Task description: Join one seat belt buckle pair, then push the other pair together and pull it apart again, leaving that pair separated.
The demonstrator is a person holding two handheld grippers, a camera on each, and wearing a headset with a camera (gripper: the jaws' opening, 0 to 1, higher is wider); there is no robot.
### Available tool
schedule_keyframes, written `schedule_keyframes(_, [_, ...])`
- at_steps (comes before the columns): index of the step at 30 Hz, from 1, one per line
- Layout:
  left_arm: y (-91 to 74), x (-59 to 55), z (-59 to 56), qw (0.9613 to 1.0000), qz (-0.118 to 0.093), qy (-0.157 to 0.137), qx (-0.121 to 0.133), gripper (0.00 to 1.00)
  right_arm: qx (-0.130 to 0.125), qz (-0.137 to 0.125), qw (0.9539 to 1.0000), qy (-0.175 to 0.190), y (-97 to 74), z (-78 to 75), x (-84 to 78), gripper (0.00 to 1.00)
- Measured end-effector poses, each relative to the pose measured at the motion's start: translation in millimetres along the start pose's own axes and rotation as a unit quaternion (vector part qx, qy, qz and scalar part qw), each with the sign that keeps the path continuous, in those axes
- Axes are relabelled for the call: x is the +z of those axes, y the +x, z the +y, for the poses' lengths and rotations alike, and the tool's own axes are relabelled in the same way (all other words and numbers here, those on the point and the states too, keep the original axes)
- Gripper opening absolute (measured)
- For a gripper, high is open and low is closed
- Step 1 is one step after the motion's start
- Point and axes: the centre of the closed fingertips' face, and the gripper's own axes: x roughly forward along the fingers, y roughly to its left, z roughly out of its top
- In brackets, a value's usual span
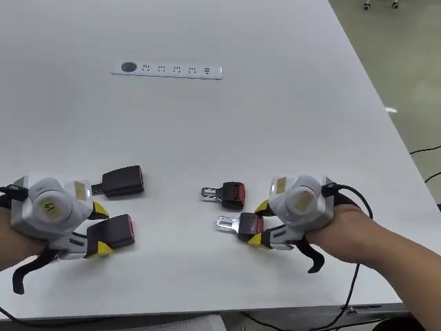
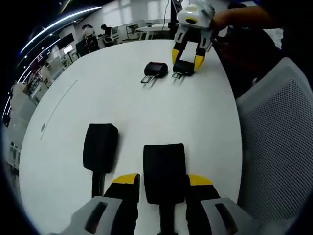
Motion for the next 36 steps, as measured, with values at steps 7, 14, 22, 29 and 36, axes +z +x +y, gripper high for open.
schedule_keyframes(7, [4.1, -6.5, -6.3, 0.9983, 0.025, 0.051, -0.014, 0.34, 0.019, 0.011, 0.9996, -0.018, 1.2, -0.5, -1.5, 0.33])
schedule_keyframes(14, [2.8, -5.3, -8.1, 0.9943, 0.025, 0.099, -0.032, 0.34, 0.04, 0.035, 0.9966, -0.062, 3.0, 0.1, -1.7, 0.33])
schedule_keyframes(22, [4.9, -3.1, -11.6, 0.988, 0.049, 0.133, -0.061, 0.33, 0.045, 0.048, 0.9954, -0.07, 3.7, 0.4, -3.4, 0.33])
schedule_keyframes(29, [5.1, -3.9, -12.8, 0.9877, 0.061, 0.128, -0.066, 0.33, 0.041, 0.052, 0.9951, -0.074, 4.3, 0.8, -4.0, 0.33])
schedule_keyframes(36, [7.7, -3.5, -12.2, 0.9885, 0.06, 0.125, -0.06, 0.33, 0.043, 0.058, 0.994, -0.082, 4.9, 0.6, -4.2, 0.33])
